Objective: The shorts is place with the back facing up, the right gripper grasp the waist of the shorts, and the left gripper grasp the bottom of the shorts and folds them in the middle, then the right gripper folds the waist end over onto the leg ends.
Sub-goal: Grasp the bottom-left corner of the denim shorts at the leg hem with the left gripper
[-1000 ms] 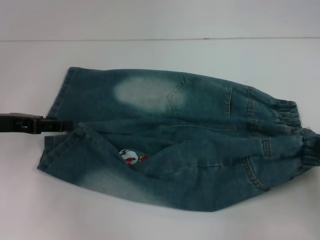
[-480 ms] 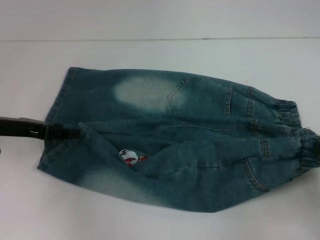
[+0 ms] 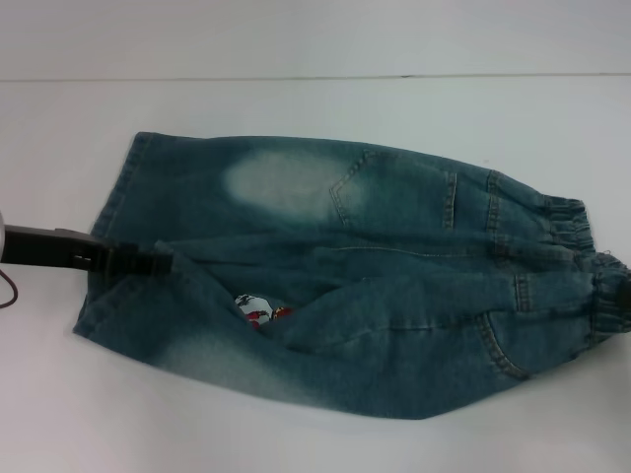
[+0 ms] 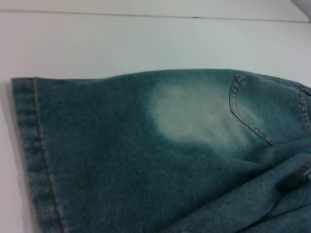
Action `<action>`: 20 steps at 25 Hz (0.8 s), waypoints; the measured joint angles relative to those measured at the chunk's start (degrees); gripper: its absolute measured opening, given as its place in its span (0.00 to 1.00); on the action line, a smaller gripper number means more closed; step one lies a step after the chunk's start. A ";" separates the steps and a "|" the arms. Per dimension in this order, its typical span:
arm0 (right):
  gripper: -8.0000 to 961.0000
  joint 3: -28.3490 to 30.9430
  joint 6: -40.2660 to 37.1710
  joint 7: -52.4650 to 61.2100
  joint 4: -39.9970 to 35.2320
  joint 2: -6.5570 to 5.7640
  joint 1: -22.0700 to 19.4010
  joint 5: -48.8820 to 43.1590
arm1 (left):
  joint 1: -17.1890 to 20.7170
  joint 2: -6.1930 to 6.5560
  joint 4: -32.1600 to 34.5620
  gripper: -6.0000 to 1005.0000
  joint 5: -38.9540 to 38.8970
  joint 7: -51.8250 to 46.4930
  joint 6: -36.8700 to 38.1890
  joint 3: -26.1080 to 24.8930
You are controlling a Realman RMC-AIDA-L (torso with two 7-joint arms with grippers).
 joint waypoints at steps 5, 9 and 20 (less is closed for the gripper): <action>0.05 0.00 -0.03 -0.01 0.00 0.00 0.01 -0.01 | 0.00 -0.19 -0.10 0.69 0.03 -0.02 -0.42 0.61; 0.05 0.00 -0.11 0.00 0.00 0.00 0.01 -0.06 | 0.04 -0.64 -0.16 0.69 0.12 -0.03 -1.02 1.32; 0.05 0.00 -0.52 -0.04 0.00 0.08 0.02 -0.09 | -0.05 -1.00 -0.10 0.69 0.49 -0.03 -1.75 2.22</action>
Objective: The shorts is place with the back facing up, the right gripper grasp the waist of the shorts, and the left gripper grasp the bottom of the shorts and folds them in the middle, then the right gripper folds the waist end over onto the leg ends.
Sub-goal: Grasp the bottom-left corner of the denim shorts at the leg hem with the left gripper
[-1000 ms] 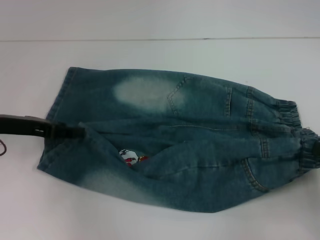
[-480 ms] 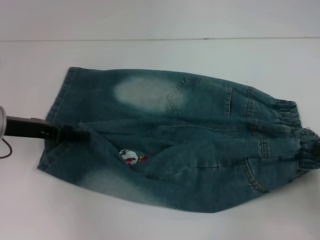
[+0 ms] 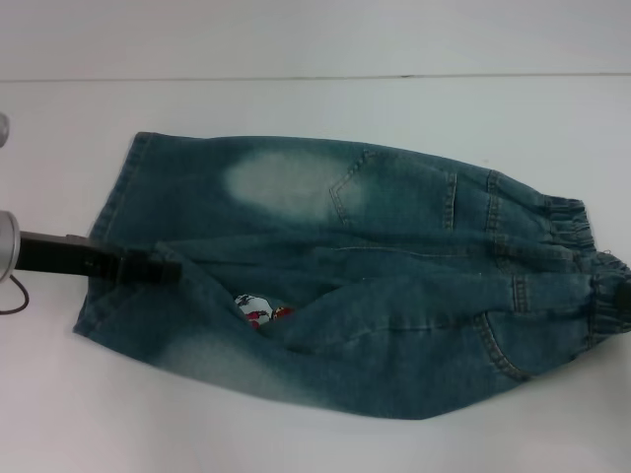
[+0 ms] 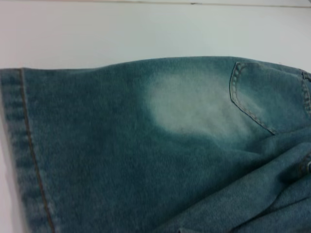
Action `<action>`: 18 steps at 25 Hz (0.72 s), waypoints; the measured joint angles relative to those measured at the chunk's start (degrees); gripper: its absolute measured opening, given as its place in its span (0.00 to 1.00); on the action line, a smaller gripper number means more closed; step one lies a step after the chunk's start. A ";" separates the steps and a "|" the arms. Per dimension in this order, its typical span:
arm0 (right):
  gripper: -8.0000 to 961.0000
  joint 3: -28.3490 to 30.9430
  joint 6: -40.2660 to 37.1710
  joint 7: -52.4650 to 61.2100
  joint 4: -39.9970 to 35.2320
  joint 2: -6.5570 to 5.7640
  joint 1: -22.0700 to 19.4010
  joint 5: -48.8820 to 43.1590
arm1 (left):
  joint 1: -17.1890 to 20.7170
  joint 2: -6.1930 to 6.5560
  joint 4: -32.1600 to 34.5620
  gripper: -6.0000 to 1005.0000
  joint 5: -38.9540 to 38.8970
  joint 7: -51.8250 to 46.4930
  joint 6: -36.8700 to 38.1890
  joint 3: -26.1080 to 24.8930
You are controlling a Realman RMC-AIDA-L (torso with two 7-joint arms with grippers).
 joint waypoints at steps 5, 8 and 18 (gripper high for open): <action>0.05 0.00 -0.08 -0.02 -0.03 0.01 0.00 0.00 | -0.39 -0.10 0.54 0.69 -0.45 0.11 0.01 -0.13; 0.05 0.00 -0.09 -0.03 -0.06 0.01 0.00 0.00 | -0.95 -0.24 0.56 0.69 -0.45 0.31 -0.30 -0.07; 0.05 0.00 -0.15 -0.05 -0.19 0.01 -0.09 0.00 | -0.90 -0.33 0.08 0.68 0.17 0.26 -1.53 0.55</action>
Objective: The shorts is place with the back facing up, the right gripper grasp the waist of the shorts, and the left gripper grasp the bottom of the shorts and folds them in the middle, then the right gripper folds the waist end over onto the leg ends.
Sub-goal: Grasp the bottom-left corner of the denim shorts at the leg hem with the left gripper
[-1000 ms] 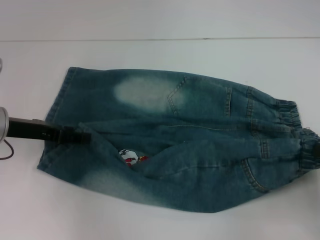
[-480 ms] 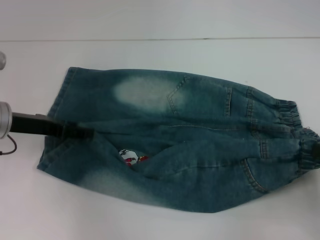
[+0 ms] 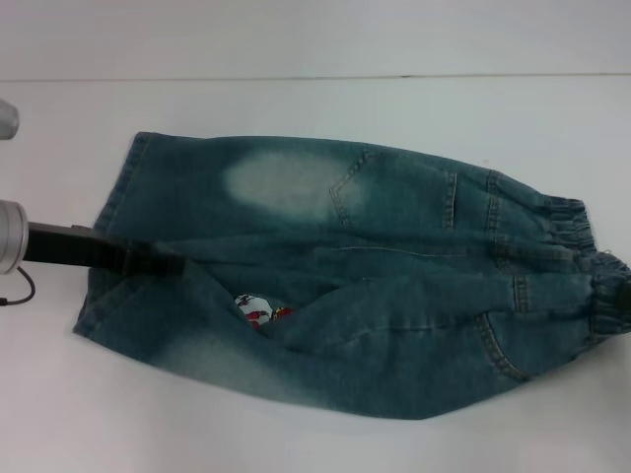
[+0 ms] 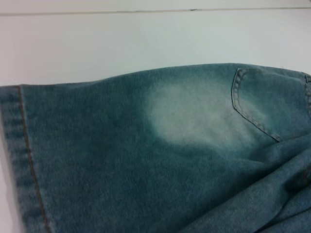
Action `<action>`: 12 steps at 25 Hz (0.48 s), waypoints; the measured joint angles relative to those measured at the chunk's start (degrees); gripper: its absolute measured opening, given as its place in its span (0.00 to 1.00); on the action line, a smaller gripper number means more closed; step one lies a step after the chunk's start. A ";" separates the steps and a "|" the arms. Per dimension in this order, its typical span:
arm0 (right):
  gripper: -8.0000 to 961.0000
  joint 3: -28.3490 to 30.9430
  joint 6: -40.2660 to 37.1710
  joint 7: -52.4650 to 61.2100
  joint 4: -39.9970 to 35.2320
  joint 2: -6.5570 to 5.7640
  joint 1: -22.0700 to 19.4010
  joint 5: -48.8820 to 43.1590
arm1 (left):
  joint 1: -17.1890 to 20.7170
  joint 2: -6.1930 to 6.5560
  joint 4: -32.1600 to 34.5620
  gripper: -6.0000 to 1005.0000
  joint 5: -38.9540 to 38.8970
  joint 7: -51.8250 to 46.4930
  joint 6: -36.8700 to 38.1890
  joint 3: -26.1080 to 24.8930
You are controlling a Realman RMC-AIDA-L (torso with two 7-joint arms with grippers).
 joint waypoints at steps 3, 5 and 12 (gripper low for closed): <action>0.05 0.00 0.00 0.00 0.01 0.00 0.00 0.00 | 0.29 -0.04 -0.02 0.68 0.03 0.00 -0.44 0.01; 0.05 0.01 0.00 0.00 0.03 0.00 0.00 0.00 | 0.38 -0.04 0.03 0.68 0.03 0.01 -0.64 0.01; 0.05 0.00 -0.06 0.00 0.10 0.00 0.00 0.00 | 0.08 -0.25 -0.02 0.68 0.03 0.16 -0.81 0.75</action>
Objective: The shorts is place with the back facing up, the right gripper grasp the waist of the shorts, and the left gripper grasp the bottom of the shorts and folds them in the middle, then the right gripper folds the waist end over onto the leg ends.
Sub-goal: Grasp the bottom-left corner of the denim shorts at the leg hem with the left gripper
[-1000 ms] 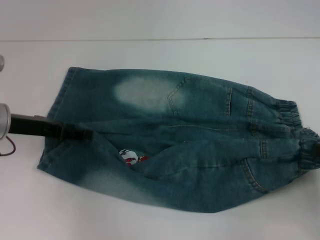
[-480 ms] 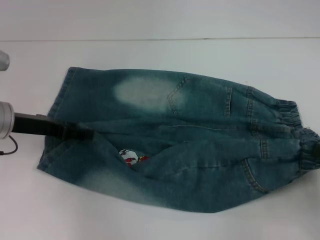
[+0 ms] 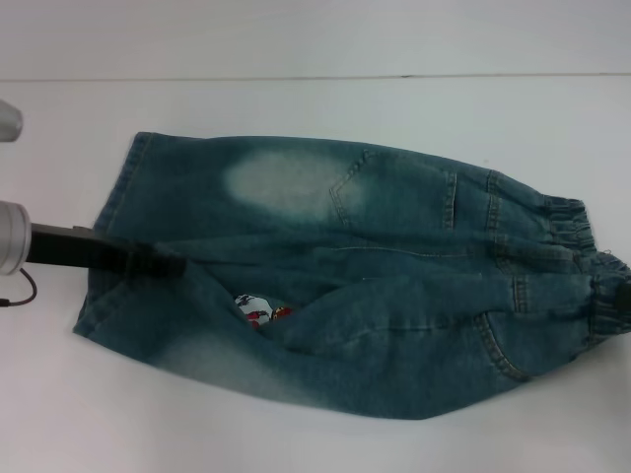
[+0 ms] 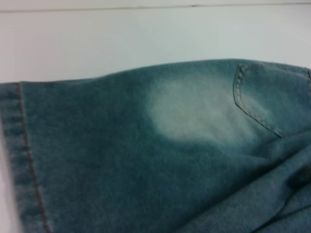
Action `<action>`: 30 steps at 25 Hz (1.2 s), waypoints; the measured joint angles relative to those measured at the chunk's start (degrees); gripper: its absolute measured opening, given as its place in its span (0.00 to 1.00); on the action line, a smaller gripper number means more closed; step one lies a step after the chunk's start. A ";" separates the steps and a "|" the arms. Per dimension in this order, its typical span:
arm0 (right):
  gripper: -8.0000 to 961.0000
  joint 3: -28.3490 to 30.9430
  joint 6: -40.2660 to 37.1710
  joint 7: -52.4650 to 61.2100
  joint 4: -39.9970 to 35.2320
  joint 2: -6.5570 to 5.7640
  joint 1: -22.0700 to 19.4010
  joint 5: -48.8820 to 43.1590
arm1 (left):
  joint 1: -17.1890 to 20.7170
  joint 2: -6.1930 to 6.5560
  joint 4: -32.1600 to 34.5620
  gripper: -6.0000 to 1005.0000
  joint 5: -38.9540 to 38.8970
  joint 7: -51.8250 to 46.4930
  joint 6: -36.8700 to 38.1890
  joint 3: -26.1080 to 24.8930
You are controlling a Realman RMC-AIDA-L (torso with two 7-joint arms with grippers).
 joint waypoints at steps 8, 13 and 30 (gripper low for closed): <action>0.05 0.00 -0.03 0.00 -0.04 0.00 0.00 0.00 | 0.04 -0.27 0.00 0.67 -0.03 -0.31 0.46 1.56; 0.05 0.00 -0.09 0.00 0.00 0.00 0.00 0.00 | -0.05 -0.26 0.08 0.67 -0.12 -0.32 0.51 1.60; 0.05 0.00 -0.11 0.00 -0.06 0.00 -0.09 0.12 | -0.14 -0.45 0.14 0.65 0.02 -0.36 -1.29 2.10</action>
